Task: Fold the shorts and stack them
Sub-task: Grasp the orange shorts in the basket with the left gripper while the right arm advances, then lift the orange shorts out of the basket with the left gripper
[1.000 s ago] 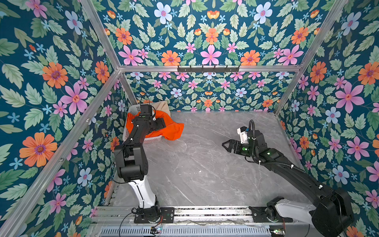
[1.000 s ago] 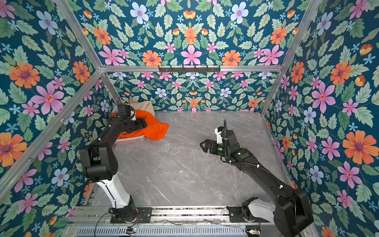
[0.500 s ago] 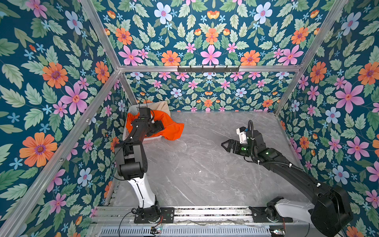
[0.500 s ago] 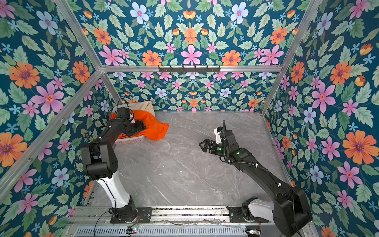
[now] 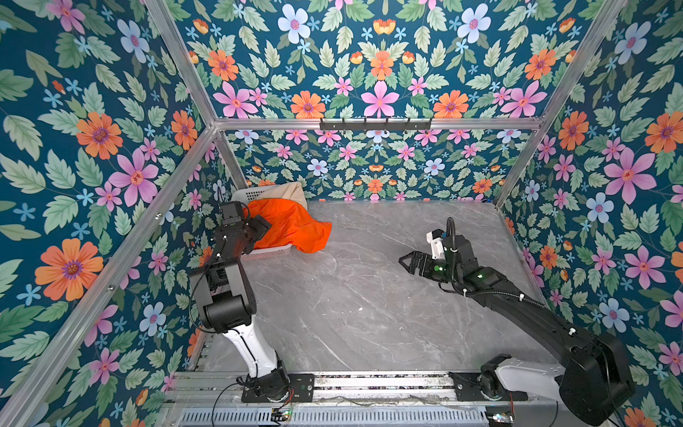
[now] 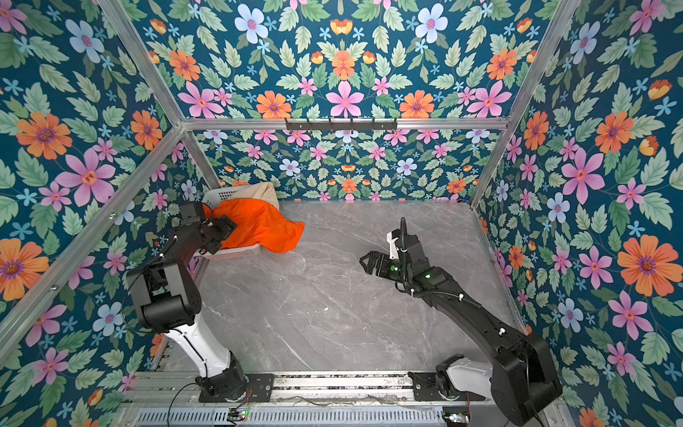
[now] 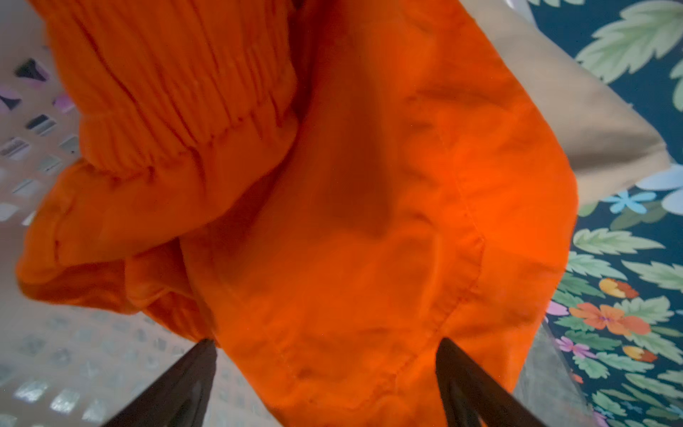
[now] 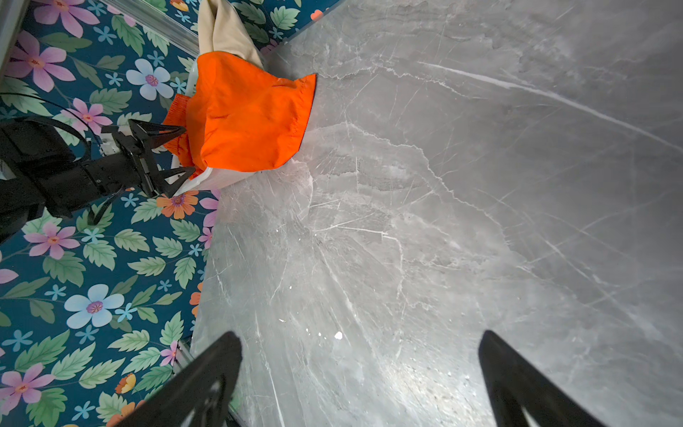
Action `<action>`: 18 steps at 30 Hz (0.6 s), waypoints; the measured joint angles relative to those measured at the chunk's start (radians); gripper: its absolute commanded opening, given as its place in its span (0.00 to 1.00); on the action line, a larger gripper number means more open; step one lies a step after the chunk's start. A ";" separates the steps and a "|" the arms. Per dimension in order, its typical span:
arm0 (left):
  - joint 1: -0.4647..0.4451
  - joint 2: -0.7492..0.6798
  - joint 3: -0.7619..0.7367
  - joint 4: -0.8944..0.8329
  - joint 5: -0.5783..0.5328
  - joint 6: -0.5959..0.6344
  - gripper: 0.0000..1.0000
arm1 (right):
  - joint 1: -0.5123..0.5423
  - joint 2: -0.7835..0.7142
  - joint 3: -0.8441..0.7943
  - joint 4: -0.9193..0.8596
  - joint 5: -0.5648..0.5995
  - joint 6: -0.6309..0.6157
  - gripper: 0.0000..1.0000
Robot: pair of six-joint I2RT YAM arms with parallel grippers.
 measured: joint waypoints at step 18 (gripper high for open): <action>-0.026 0.228 0.195 -0.065 -0.135 0.028 0.63 | 0.000 0.045 0.013 0.001 0.006 0.018 0.99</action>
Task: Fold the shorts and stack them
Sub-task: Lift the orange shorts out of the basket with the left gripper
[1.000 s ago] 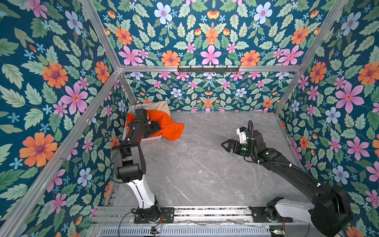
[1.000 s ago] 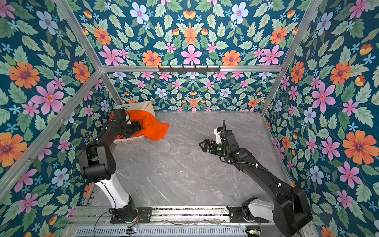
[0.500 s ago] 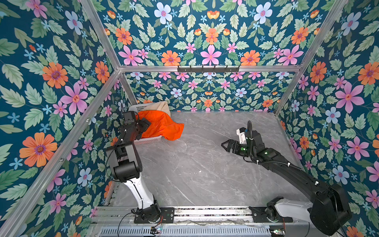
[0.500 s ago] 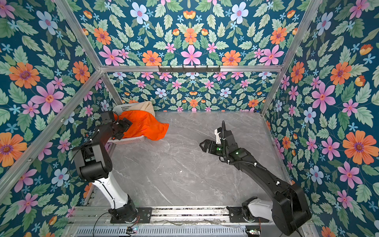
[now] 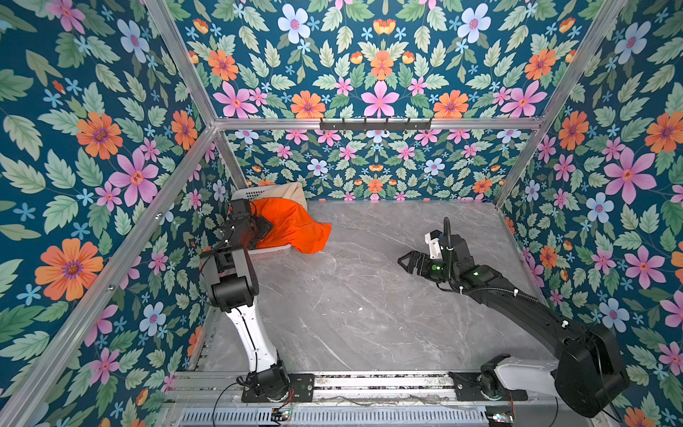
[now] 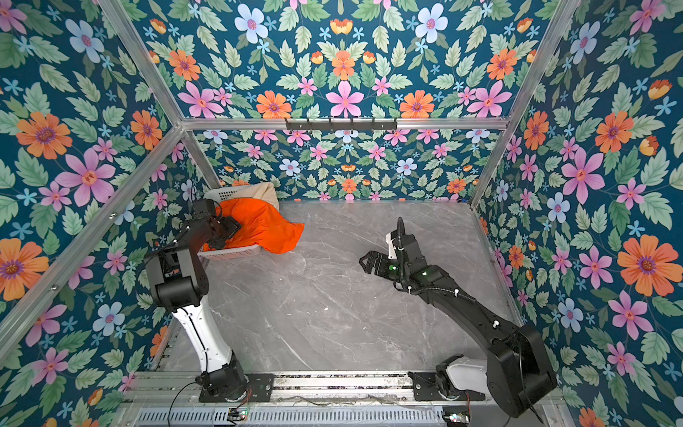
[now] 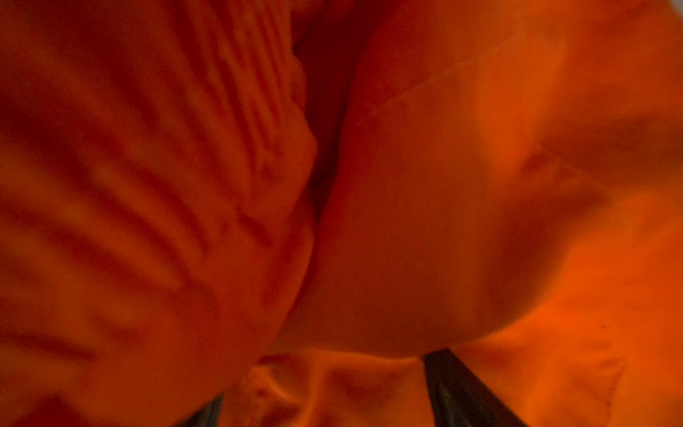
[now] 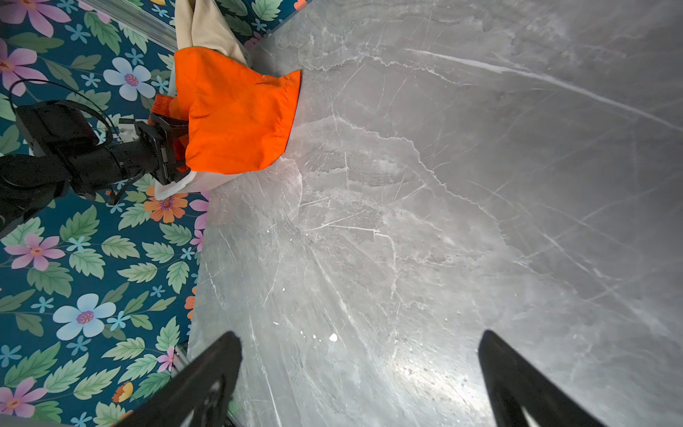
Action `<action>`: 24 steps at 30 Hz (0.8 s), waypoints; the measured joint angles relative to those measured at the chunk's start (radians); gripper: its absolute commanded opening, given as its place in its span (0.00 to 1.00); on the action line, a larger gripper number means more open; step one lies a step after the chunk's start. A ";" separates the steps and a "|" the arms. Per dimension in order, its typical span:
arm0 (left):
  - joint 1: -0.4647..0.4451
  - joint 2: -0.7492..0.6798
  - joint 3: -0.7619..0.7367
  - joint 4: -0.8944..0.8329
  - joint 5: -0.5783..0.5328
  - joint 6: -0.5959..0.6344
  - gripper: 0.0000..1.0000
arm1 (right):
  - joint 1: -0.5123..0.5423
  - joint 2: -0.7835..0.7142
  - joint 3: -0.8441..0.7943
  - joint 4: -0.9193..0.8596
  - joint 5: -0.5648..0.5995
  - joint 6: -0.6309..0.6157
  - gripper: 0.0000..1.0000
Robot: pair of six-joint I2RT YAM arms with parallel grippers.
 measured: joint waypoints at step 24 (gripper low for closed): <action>-0.170 -0.362 0.230 -0.092 0.146 0.183 0.00 | 0.000 0.008 0.098 -0.010 0.005 -0.011 0.99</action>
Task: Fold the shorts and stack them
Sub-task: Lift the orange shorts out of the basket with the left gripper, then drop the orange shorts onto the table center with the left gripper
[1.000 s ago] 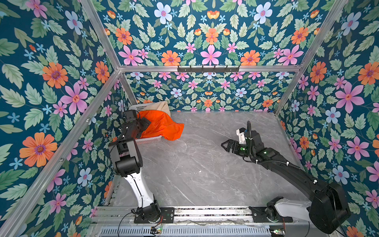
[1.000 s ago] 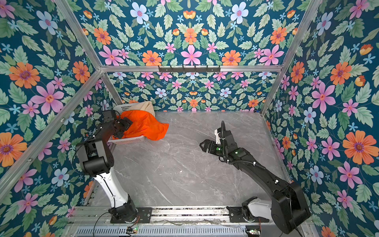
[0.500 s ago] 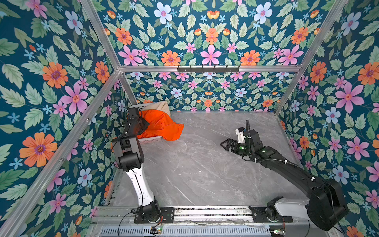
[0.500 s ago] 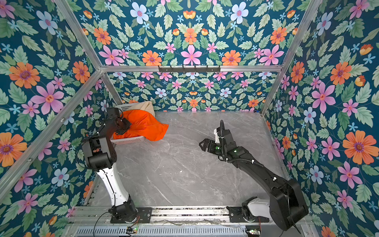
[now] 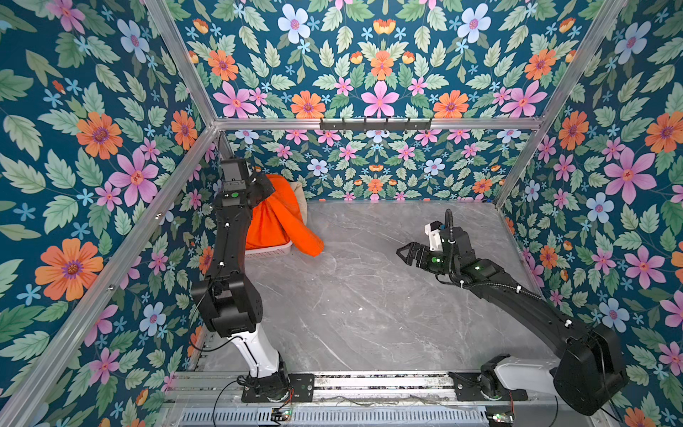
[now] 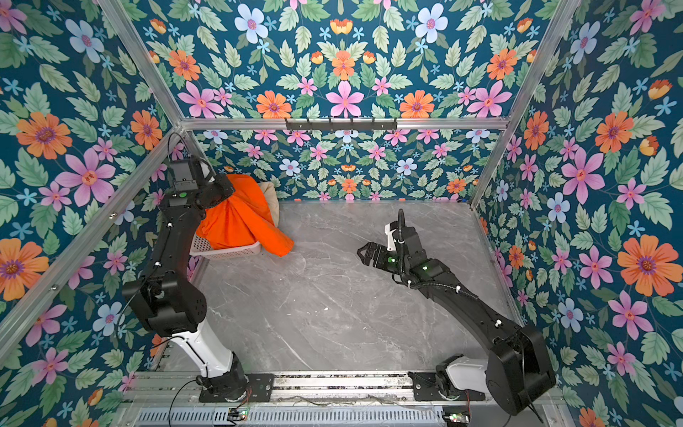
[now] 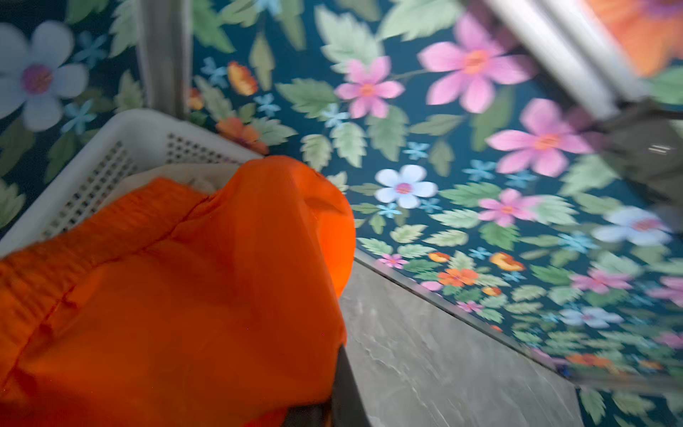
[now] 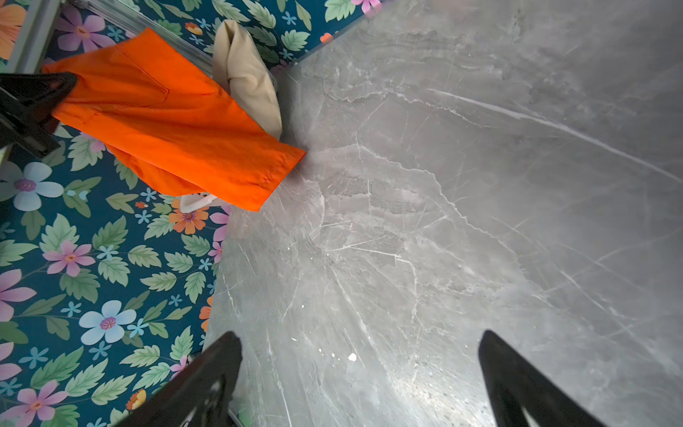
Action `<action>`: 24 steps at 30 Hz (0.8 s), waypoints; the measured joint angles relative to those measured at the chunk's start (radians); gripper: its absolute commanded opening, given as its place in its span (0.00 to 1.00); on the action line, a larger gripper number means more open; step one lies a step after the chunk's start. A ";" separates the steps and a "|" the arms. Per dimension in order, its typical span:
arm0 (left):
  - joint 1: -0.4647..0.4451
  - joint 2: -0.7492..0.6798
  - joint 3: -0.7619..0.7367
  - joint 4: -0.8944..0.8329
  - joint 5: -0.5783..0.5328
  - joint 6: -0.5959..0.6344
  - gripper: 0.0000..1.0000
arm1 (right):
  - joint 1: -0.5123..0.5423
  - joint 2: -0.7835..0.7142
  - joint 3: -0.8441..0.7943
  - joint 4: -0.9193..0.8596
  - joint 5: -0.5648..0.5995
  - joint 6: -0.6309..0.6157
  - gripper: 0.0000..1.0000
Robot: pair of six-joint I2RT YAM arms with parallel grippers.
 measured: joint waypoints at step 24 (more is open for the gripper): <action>-0.465 -0.280 -0.361 0.108 0.056 0.106 0.88 | -0.113 -0.227 0.011 -0.281 0.128 -0.053 0.99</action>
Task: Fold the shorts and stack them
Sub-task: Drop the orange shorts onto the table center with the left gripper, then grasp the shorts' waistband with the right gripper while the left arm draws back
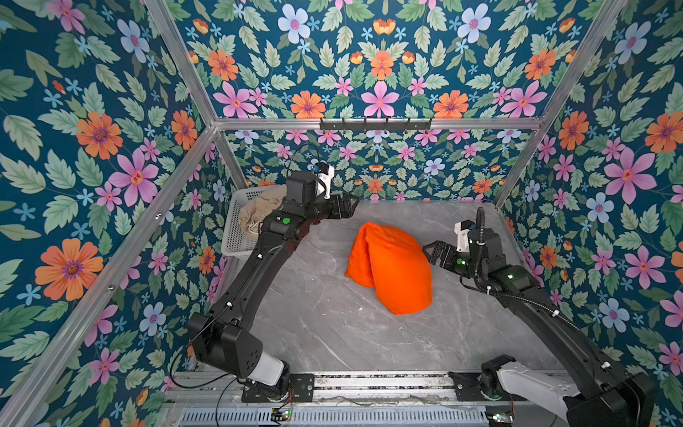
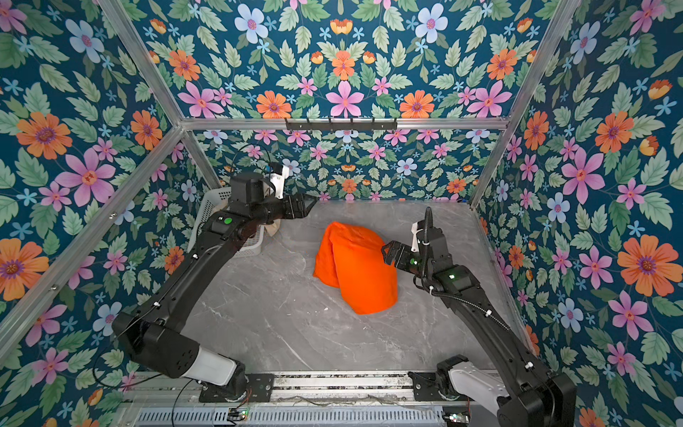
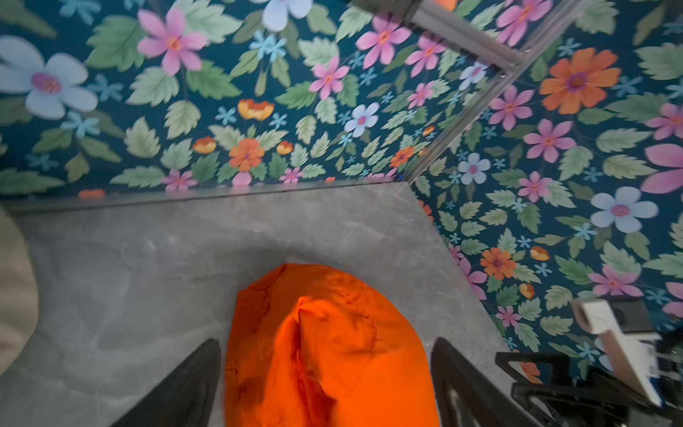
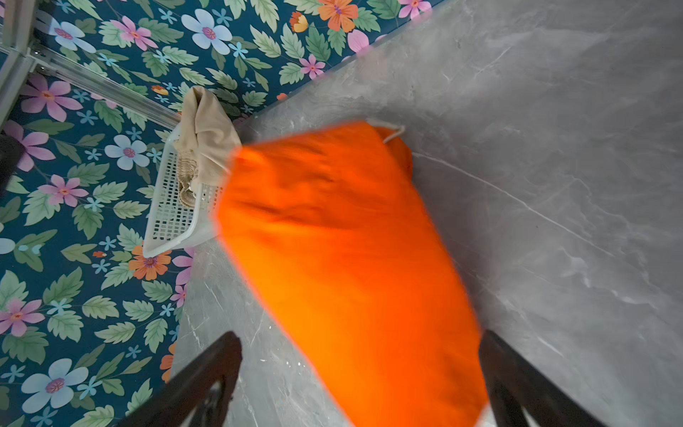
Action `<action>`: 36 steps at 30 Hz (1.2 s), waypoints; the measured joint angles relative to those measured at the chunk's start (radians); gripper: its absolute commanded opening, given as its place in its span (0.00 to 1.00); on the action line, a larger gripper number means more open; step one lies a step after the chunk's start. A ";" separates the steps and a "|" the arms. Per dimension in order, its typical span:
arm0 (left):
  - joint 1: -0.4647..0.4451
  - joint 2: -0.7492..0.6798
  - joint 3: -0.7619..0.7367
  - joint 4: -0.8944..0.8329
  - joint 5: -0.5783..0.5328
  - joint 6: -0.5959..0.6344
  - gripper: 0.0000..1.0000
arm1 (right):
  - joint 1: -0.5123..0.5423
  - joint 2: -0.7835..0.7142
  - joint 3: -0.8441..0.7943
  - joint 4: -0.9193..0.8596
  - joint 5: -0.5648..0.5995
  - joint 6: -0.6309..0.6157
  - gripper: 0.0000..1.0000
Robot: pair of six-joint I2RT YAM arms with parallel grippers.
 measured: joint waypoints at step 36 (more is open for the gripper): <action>0.258 -0.237 -0.748 0.235 0.056 -0.328 0.74 | 0.484 1.143 0.855 -0.315 0.164 -0.129 0.23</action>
